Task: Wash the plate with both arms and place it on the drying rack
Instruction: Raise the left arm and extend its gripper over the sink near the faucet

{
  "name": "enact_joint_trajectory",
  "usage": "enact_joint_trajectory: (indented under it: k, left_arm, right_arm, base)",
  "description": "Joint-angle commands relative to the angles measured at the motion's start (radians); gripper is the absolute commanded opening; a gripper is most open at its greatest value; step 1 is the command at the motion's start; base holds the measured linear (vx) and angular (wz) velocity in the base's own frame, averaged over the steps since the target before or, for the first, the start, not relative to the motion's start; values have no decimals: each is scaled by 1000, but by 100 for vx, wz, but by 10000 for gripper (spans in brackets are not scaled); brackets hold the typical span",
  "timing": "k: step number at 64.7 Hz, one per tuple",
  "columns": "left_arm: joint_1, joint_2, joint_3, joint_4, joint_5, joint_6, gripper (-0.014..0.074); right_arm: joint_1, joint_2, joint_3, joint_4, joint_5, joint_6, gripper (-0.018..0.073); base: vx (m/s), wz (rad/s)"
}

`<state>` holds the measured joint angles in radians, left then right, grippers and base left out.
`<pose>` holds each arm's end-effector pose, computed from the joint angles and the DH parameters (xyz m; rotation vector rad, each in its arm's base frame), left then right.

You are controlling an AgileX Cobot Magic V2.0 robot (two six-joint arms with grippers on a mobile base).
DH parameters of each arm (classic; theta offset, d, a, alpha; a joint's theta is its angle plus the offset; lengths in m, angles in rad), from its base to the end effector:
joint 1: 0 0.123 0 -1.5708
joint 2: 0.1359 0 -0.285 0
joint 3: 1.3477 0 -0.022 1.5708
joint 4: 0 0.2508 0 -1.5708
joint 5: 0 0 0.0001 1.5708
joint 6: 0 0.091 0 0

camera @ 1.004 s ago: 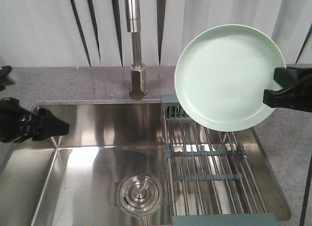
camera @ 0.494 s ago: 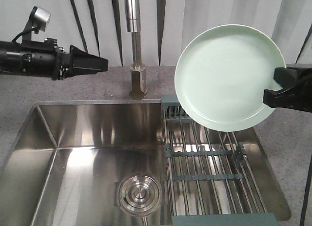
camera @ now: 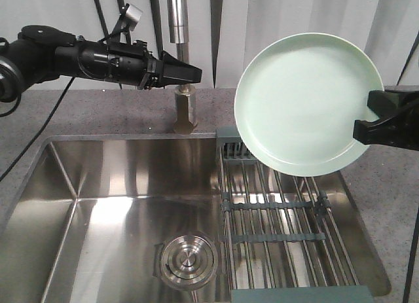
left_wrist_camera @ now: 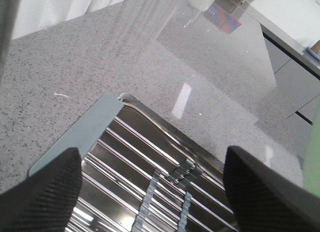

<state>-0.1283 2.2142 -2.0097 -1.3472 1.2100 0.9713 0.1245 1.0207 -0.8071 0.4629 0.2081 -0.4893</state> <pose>0.4670 -0.1440 0.2957 0.7292 1.9276 -1.3419 0.2203 0.0361 0.3461 -0.2133 1.8731 0.1483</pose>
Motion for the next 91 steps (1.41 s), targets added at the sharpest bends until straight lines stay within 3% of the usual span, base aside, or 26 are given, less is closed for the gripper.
enact_joint_trajectory:
  k: [1,25,64,79,91]
  left_arm:
    - [-8,-22,-83,-71,42,-16,552]
    - [-11,101,-230,-73,42,-70,552]
    - [-30,100,-229,12,42,-220,552]
    - [-34,25,-96,18,42,-197,552]
    - [-35,-57,25,16,42,-128,552]
  right_arm:
    - [-3,-17,-28,9,-74,-8,-5]
    - [-3,-17,-28,9,-74,-8,-5]
    - [-3,-17,-28,9,-74,-8,-5]
    - [-3,-17,-28,9,-74,-8,-5]
    - [-3,-17,-28,9,-74,-8,-5]
  base:
    - [0,0]
    - [0,0]
    - [0,0]
    - [0,0]
    - [0,0]
